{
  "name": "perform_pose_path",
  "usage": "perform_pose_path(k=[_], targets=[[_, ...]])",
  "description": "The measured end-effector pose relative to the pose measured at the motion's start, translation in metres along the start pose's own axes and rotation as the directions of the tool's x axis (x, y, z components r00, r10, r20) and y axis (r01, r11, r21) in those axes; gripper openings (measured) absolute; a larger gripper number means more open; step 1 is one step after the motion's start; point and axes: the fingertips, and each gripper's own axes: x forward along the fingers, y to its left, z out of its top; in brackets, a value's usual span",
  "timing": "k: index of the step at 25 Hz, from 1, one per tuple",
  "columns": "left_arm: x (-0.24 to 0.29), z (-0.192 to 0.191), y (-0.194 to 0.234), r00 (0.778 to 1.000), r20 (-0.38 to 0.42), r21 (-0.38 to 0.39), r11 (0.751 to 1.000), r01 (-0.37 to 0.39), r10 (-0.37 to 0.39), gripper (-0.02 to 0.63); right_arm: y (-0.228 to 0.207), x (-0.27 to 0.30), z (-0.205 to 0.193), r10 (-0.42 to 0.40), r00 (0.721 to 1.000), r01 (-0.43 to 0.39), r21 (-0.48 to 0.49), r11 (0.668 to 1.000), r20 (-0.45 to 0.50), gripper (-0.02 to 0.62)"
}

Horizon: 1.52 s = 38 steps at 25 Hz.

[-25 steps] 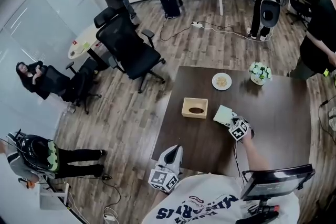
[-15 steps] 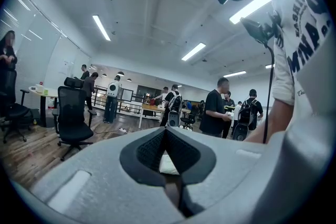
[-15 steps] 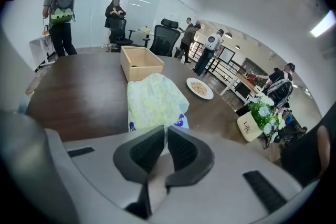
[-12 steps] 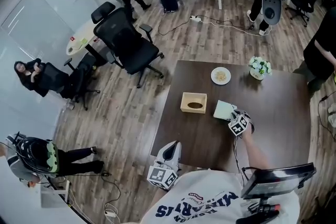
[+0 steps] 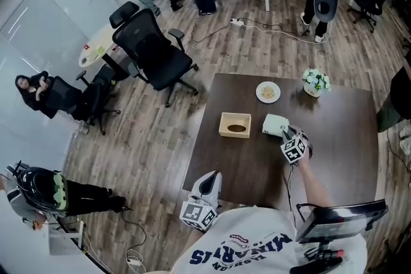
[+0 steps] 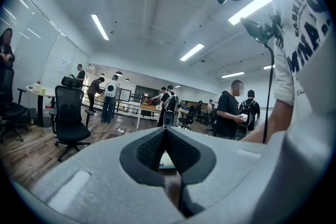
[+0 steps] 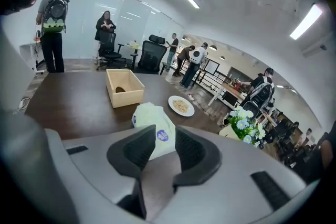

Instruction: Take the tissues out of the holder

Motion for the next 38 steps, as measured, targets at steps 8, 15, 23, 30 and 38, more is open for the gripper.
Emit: perform_pose_path(k=[8, 15, 23, 30, 38], targets=[[0.0, 0.006, -0.001, 1.0, 0.003, -0.001, 1.0, 0.009, -0.008, 0.003, -0.004, -0.019, 0.024, -0.017, 0.998, 0.014, 0.058, 0.998, 0.053, 0.117], [0.006, 0.009, 0.001, 1.0, 0.008, 0.014, 0.999, 0.028, -0.028, 0.003, 0.004, -0.094, 0.109, -0.031, 0.955, -0.041, 0.233, 0.972, 0.295, 0.018], [0.029, 0.037, -0.019, 0.991, 0.091, 0.034, 0.995, 0.091, -0.094, 0.003, 0.038, -0.232, 0.22, 0.04, 0.797, -0.234, 0.247, 0.94, 0.603, 0.008], [0.025, 0.053, -0.028, 0.983, 0.139, 0.039, 0.992, 0.116, -0.121, 0.003, 0.077, -0.295, 0.246, 0.102, 0.728, -0.309, 0.191, 0.932, 0.678, 0.006], [0.027, 0.054, -0.026, 0.98, 0.135, 0.039, 0.989, 0.143, -0.147, 0.003, 0.071, -0.282, 0.236, 0.077, 0.757, -0.274, 0.209, 0.939, 0.648, 0.006]])
